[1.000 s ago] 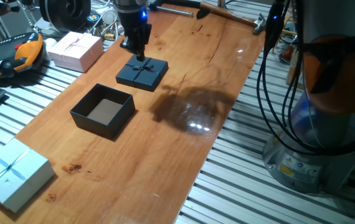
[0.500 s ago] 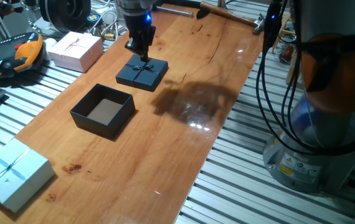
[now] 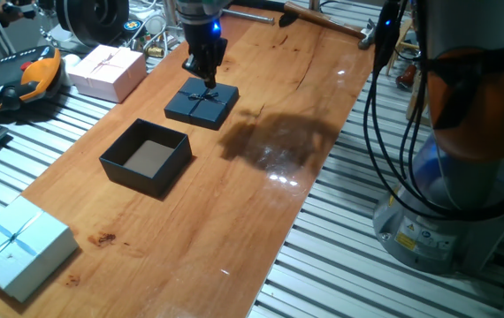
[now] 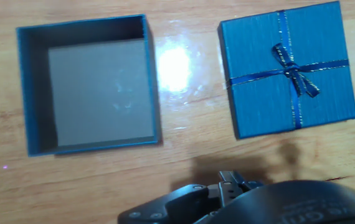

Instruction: Cover the box

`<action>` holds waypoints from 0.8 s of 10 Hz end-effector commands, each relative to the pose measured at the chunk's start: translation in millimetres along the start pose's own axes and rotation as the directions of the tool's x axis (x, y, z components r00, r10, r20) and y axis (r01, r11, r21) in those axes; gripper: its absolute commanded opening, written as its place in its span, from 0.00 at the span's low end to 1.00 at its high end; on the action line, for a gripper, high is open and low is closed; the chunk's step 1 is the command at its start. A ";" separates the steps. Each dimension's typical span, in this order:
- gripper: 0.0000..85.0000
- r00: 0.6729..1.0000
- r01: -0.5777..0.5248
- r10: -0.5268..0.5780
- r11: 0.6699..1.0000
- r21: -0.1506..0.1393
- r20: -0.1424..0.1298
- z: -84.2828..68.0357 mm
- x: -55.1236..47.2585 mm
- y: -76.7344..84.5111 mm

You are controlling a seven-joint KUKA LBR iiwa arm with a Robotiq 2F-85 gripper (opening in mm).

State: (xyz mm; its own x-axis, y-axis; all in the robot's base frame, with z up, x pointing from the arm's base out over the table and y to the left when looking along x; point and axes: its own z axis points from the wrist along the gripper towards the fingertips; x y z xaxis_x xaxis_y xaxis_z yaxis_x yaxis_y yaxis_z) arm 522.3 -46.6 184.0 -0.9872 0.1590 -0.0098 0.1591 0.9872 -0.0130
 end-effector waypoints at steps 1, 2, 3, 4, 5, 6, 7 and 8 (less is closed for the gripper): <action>0.00 1.000 -0.007 0.007 1.000 0.005 0.003 0.6 -1.5 -1.9; 0.00 1.000 -0.010 0.010 1.000 0.003 0.009 2.1 -5.6 -6.2; 0.00 1.000 -0.007 0.007 1.000 -0.002 0.009 2.7 -8.8 -10.4; 0.00 1.000 -0.005 0.005 1.000 -0.001 0.010 3.3 -10.7 -11.8; 0.00 1.000 -0.005 0.005 1.000 -0.003 0.015 5.8 -11.6 -12.6; 0.00 1.000 -0.008 0.008 1.000 -0.005 0.028 8.2 -12.4 -13.3; 0.00 0.999 -0.016 0.016 1.000 -0.001 0.030 8.2 -12.4 -13.3; 0.00 0.999 -0.032 0.032 0.999 -0.023 0.012 8.2 -12.4 -13.3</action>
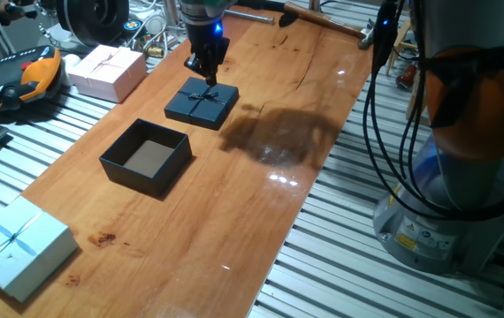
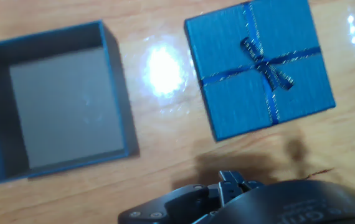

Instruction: Cover the box

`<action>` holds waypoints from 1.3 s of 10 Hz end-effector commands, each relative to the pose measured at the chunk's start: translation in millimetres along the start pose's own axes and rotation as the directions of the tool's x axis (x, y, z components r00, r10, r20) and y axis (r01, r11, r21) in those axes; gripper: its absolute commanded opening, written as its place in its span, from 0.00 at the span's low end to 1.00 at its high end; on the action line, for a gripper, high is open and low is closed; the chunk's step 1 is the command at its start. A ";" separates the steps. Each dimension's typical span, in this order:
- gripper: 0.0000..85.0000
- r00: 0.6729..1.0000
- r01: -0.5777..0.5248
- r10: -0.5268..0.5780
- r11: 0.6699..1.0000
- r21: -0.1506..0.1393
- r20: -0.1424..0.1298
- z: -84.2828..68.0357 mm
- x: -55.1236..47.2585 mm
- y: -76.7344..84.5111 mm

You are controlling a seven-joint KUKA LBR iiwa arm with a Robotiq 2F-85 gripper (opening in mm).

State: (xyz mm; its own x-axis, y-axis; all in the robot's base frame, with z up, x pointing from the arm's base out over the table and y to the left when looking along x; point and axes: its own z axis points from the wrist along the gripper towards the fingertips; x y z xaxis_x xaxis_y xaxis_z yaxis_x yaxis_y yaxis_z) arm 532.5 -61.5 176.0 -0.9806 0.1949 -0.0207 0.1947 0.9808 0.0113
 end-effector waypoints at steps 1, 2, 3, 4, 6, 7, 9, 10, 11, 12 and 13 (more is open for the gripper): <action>0.00 1.000 -0.018 0.018 1.000 -0.002 -0.003 0.0 0.0 -0.3; 0.00 0.999 -0.035 0.035 0.999 0.026 0.002 0.0 0.0 -0.3; 0.00 0.998 -0.064 0.064 0.997 0.040 -0.003 0.0 0.0 -0.3; 0.00 0.995 -0.103 0.104 0.993 0.062 -0.007 0.0 0.0 -0.3; 0.00 0.990 -0.136 0.138 0.988 0.066 -0.028 0.0 0.0 -0.3; 0.00 0.990 -0.136 0.139 0.989 0.060 -0.040 0.0 0.0 -0.3; 0.00 0.988 -0.142 0.146 0.987 0.076 -0.042 0.0 0.0 -0.3; 0.00 0.986 -0.161 0.163 0.984 0.071 -0.025 0.0 0.0 -0.3; 0.00 0.981 -0.192 0.193 0.979 0.068 -0.002 0.0 0.0 -0.3; 0.00 0.977 -0.212 0.211 0.974 0.080 0.021 1.5 -1.2 -3.3; 0.00 0.977 -0.213 0.211 0.973 0.086 0.034 4.8 -4.2 -7.0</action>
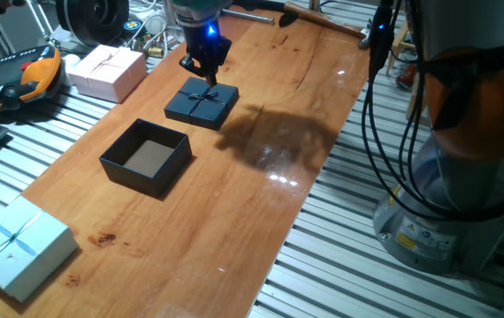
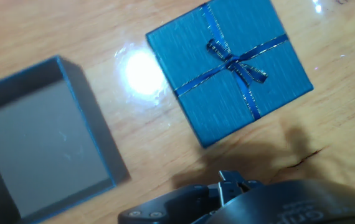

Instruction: Cover the box

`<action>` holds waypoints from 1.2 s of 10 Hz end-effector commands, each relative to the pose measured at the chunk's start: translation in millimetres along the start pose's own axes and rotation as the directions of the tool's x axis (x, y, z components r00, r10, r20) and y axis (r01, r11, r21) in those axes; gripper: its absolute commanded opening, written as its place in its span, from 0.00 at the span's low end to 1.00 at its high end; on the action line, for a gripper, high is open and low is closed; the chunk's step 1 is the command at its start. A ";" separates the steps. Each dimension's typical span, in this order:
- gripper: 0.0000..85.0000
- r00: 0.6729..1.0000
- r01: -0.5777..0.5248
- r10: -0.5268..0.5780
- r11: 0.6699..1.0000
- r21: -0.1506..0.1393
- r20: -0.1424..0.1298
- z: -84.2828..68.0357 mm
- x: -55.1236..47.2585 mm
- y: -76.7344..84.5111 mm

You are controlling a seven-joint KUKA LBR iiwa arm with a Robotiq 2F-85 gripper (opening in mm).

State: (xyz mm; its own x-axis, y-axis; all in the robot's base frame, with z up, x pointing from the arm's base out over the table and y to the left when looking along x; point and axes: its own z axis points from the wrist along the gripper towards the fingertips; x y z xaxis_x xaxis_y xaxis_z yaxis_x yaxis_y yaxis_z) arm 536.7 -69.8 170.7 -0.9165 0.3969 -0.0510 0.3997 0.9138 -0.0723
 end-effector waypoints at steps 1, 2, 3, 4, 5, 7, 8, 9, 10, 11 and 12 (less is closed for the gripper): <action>0.00 1.000 0.002 -0.002 1.000 -0.005 -0.006 3.0 -3.7 -0.6; 0.00 1.000 0.003 -0.004 1.000 -0.012 -0.012 7.1 -6.8 -1.8; 0.00 1.000 -0.006 0.006 1.000 -0.013 -0.008 11.5 -9.3 -3.4; 0.00 0.999 -0.033 0.033 0.999 -0.011 -0.007 14.7 -12.2 -4.9; 0.00 0.996 -0.084 0.084 0.996 -0.017 -0.013 17.1 -14.5 -5.8; 0.00 0.990 -0.138 0.137 0.990 -0.018 -0.028 19.6 -15.6 -6.4; 0.00 0.987 -0.156 0.155 0.988 -0.019 -0.032 19.6 -15.3 -6.1; 0.00 0.985 -0.169 0.169 0.986 -0.012 -0.028 19.8 -15.3 -5.8; 0.00 0.983 -0.180 0.179 0.984 -0.008 -0.028 20.0 -15.9 -5.6; 0.00 0.981 -0.193 0.193 0.981 -0.006 -0.027 20.0 -16.0 -5.1; 0.00 0.978 -0.210 0.210 0.978 0.006 -0.023 20.0 -15.0 -3.1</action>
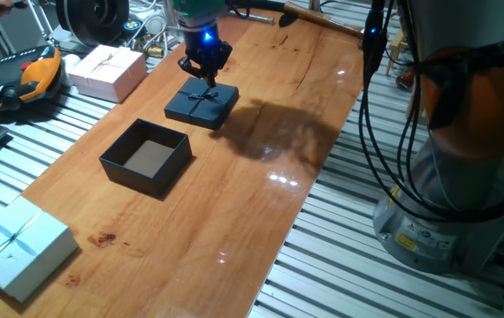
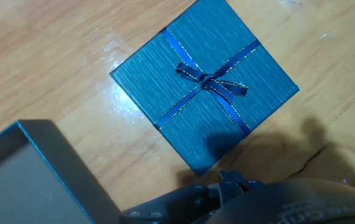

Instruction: Cover the box

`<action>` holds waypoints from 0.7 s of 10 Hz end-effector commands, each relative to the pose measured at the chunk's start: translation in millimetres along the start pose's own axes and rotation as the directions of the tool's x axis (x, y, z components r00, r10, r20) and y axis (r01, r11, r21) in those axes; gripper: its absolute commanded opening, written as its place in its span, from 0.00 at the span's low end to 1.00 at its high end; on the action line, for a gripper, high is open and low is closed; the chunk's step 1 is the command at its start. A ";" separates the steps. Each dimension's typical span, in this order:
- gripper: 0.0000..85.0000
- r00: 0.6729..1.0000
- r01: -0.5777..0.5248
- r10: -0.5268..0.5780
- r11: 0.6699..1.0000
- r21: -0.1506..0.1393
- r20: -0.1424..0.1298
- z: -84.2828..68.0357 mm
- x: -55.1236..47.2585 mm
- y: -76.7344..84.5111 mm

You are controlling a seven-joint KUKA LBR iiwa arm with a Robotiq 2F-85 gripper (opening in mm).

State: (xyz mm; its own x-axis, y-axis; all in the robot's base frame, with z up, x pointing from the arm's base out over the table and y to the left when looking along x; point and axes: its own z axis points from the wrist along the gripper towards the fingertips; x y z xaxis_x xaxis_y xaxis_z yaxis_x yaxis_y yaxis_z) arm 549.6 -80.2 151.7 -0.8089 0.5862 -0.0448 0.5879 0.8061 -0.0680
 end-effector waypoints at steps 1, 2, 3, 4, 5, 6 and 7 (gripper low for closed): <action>0.00 1.000 -0.022 0.021 1.000 -0.006 -0.007 -0.4 -0.3 0.8; 0.00 0.999 -0.040 0.040 0.999 -0.014 -0.002 -0.6 -2.4 0.5; 0.00 0.996 -0.088 0.088 0.996 0.015 -0.003 0.2 -3.1 1.1; 0.00 0.989 -0.146 0.147 0.989 0.010 -0.030 0.6 -3.4 1.0; 0.00 0.983 -0.179 0.180 0.984 0.009 -0.042 0.5 -3.8 -0.2; 0.00 0.971 -0.235 0.235 0.972 0.014 -0.032 0.5 -4.8 -1.8; 0.00 0.963 -0.267 0.266 0.964 -0.018 -0.041 1.5 -5.7 -2.9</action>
State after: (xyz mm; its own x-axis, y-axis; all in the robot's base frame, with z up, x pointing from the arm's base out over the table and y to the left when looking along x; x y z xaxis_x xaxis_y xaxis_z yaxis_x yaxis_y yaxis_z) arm 552.4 -86.4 150.1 -0.6688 0.7431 -0.0229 0.7434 0.6678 -0.0377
